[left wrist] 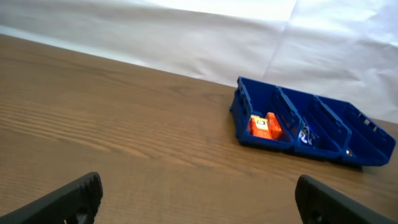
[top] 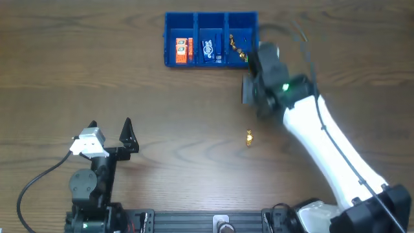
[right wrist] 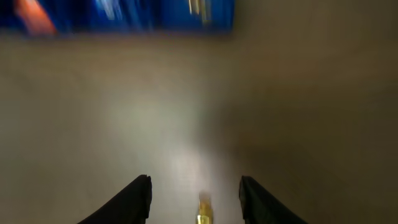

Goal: Sort Candies Into Trays

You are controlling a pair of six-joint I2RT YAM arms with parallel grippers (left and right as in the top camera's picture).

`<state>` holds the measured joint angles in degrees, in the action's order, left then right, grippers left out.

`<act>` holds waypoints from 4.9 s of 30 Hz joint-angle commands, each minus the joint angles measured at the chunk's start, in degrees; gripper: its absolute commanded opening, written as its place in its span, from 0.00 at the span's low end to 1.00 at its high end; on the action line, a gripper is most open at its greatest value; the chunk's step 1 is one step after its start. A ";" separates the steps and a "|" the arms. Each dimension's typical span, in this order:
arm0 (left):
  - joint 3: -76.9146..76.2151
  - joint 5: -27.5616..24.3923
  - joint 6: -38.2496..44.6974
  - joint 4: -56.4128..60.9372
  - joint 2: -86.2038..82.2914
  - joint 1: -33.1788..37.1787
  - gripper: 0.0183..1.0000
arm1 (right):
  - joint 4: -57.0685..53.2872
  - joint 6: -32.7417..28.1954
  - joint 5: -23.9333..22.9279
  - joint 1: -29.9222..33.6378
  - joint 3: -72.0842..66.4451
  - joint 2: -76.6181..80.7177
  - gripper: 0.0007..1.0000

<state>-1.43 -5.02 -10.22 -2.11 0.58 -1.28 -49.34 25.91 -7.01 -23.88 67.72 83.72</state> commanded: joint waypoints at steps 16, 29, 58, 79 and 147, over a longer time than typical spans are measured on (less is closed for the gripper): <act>1.14 -0.96 0.81 -1.90 -0.33 0.09 1.00 | 11.80 7.32 4.83 -3.76 -21.49 6.88 0.48; 1.14 -0.96 0.81 -1.90 -0.33 0.09 1.00 | 13.46 7.13 0.61 -5.05 -21.49 9.92 0.41; 1.14 -0.96 0.81 -1.90 -0.33 0.09 1.00 | 14.47 -6.25 -7.06 6.82 38.75 37.38 0.17; 1.14 -0.96 0.81 -1.90 -0.33 0.09 1.00 | 22.58 -14.25 -7.30 14.62 -6.08 -22.58 0.85; 1.14 -0.37 5.11 -1.95 -0.33 0.09 1.00 | 44.63 -26.86 8.46 25.14 -67.28 -83.56 1.00</act>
<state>-1.43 -4.99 -6.02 -2.15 0.58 -1.28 -4.29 -0.30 1.56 1.26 0.58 0.60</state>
